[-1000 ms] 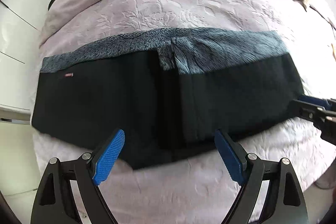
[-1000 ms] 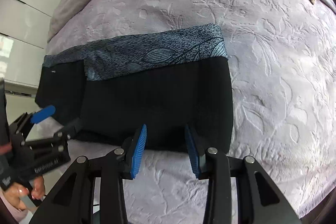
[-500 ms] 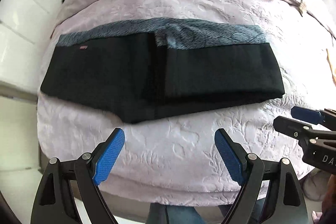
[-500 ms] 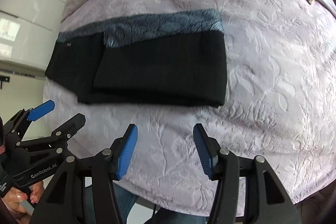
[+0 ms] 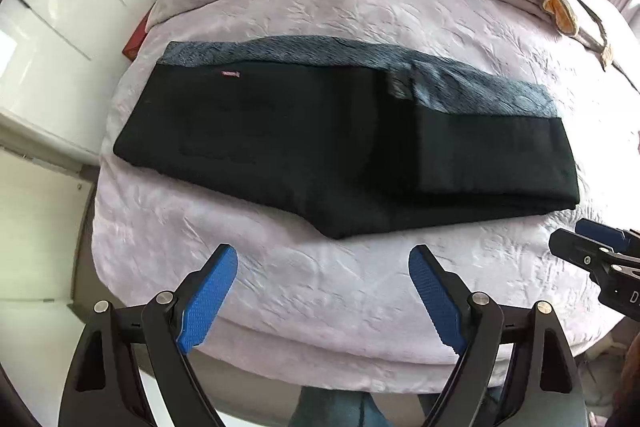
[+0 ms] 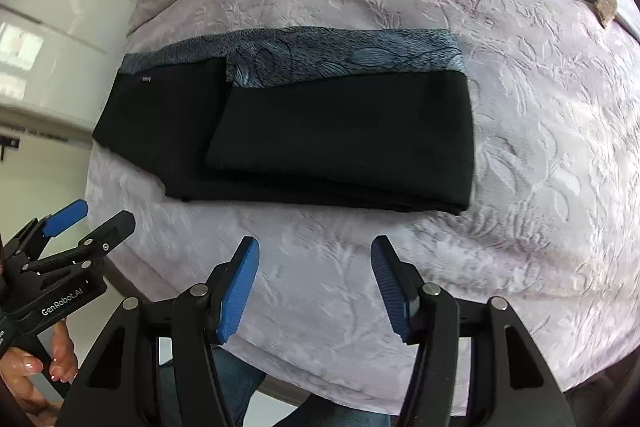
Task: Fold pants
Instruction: 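Withdraw both open grippers up from the folded black pants, then move the left gripper down to the end of the folded pants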
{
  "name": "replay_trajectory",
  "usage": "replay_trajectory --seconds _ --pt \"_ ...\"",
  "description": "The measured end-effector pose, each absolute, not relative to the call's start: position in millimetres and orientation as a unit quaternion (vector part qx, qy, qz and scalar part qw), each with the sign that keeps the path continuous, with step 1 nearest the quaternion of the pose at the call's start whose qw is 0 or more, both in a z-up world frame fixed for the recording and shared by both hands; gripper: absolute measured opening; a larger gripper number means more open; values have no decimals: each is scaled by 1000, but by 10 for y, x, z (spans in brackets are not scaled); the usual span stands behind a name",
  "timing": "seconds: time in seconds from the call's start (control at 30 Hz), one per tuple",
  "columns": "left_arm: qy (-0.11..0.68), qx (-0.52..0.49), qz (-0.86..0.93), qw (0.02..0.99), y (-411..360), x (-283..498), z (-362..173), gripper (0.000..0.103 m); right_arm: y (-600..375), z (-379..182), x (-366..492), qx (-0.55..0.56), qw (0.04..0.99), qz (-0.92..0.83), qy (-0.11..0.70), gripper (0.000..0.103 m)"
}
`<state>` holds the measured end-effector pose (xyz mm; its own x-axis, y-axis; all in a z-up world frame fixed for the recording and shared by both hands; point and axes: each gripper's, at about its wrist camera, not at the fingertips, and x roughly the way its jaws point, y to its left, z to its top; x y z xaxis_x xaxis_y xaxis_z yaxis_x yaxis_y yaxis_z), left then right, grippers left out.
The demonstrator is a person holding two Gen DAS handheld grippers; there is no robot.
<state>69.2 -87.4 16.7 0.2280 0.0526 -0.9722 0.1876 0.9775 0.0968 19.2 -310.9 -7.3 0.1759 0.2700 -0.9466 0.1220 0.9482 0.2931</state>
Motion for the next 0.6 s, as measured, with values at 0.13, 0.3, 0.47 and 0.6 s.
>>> replay_trajectory --seconds 0.13,0.3,0.47,0.6 --pt "618 108 -70 776 -588 834 138 89 -2764 -29 251 169 756 30 632 62" --pt "622 121 -95 768 -189 928 1 89 -2277 -112 318 175 748 18 640 63" --pt "632 115 -98 760 208 986 -151 89 -1866 -174 369 162 743 15 650 63" --pt "638 98 -93 758 453 1066 -221 89 -1720 -187 425 161 740 1 653 63"
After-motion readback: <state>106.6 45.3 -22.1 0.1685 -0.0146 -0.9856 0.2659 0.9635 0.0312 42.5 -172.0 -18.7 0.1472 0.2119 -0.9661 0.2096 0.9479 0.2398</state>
